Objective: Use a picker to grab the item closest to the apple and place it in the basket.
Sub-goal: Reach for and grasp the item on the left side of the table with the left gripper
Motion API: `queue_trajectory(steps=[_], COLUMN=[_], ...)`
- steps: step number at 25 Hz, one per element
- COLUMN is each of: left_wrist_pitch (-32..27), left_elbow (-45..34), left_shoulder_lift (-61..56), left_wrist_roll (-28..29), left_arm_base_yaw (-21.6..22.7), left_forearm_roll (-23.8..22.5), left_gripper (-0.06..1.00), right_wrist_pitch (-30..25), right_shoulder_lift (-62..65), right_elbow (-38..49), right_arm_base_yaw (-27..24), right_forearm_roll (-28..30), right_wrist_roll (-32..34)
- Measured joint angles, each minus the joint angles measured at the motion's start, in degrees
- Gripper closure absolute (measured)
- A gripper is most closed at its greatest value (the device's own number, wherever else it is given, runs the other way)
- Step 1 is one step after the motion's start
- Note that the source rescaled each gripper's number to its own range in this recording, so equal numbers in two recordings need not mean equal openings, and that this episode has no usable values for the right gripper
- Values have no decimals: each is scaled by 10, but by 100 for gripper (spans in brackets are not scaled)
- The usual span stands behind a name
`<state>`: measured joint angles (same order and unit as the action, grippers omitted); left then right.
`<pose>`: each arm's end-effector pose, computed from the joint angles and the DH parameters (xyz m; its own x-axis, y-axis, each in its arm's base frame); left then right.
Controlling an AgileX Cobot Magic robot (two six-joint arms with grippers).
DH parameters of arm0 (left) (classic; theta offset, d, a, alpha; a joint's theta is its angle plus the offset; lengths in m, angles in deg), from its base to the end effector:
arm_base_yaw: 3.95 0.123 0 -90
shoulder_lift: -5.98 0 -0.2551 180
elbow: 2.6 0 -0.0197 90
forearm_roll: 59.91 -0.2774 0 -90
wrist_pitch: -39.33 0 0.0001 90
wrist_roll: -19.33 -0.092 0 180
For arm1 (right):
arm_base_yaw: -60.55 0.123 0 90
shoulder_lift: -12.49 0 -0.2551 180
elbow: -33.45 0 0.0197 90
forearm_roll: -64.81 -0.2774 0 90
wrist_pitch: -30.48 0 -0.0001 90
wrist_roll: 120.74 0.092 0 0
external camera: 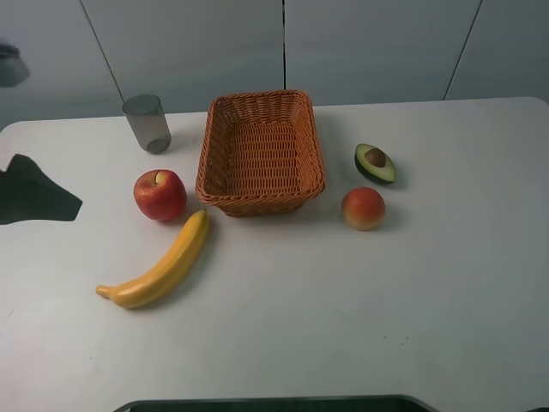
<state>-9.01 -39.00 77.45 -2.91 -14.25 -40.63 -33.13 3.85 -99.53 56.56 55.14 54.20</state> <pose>0.2195 -0.0630 0.2180 -0.8331 0.3080 -0.4595 0.4153 0.8970 -0.1516 0.0461 0.0107 0.2900 -0.4819 0.0210 -0.8760 -0.0687 0.9957 0.0617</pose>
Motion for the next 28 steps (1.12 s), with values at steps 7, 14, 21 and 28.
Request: queue_trajectory(steps=[7, 14, 21, 28], left_wrist_pitch=[94, 150, 180, 202], left_elbow=[4, 16, 36, 42], left_shoulder_lift=[137, 248, 332, 372], left_wrist_roll=[104, 212, 277, 326], left_arm_base_yaw=[-138, -219, -240, -239], left_forearm_roll=[-70, -141, -178, -224], left_gripper=[-4, -4, -4, -4], right_wrist_pitch=[0, 0, 0, 0], right_shoulder_lift=[0, 0, 0, 0], right_elbow=[0, 0, 0, 0], right_arm_base_yaw=[0, 0, 0, 0], right_forearm_roll=[0, 0, 0, 0], right_wrist_roll=[0, 0, 0, 0])
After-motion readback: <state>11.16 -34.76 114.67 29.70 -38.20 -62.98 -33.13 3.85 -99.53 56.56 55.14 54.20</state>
